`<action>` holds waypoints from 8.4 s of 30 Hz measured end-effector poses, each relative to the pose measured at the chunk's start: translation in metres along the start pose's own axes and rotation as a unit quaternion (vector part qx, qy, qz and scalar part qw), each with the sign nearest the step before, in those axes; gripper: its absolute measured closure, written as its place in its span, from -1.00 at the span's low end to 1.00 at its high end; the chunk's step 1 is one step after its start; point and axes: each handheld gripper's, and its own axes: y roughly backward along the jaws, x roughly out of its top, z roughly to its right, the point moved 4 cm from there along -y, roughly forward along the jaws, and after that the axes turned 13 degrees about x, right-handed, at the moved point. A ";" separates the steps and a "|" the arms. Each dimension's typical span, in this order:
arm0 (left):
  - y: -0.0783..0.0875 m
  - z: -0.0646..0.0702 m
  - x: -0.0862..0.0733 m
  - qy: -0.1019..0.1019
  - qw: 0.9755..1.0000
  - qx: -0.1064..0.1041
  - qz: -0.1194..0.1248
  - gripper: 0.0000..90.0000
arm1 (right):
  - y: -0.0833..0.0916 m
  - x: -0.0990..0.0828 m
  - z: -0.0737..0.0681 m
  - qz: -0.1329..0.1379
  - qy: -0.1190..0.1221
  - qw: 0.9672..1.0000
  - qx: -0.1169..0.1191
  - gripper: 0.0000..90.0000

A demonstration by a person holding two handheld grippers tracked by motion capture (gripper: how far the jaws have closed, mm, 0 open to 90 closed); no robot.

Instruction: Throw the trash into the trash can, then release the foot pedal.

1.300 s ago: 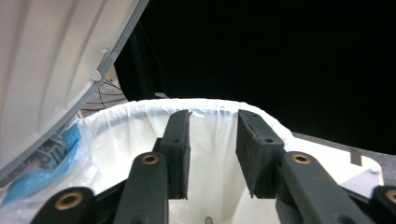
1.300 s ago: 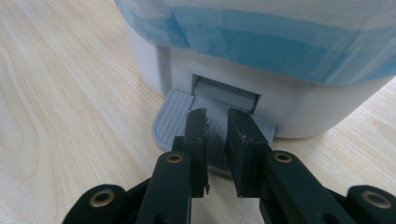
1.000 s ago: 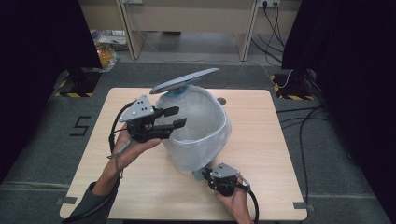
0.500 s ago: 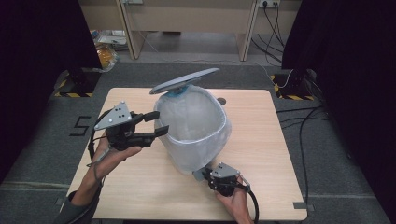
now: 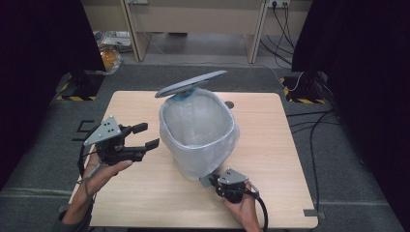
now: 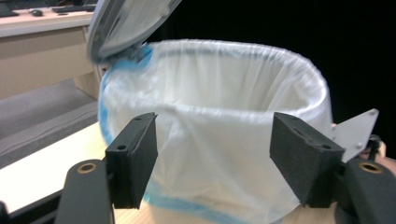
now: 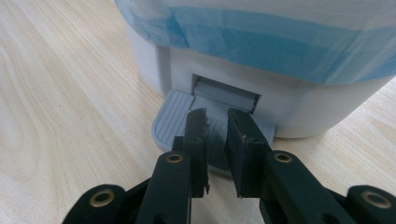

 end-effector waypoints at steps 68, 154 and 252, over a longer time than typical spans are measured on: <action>-0.021 -0.017 -0.186 -0.016 0.983 0.043 -0.178 -0.53 | 0.000 0.000 0.000 0.000 0.000 1.000 0.000 0.74; -0.021 -0.013 -0.211 -0.026 0.973 0.051 -0.223 -0.64 | 0.006 0.003 0.005 0.024 -0.031 0.999 -0.036 0.22; -0.021 -0.013 -0.211 -0.021 0.974 0.054 -0.221 -0.62 | 0.099 -0.082 0.004 0.013 -0.133 0.988 -0.075 -0.59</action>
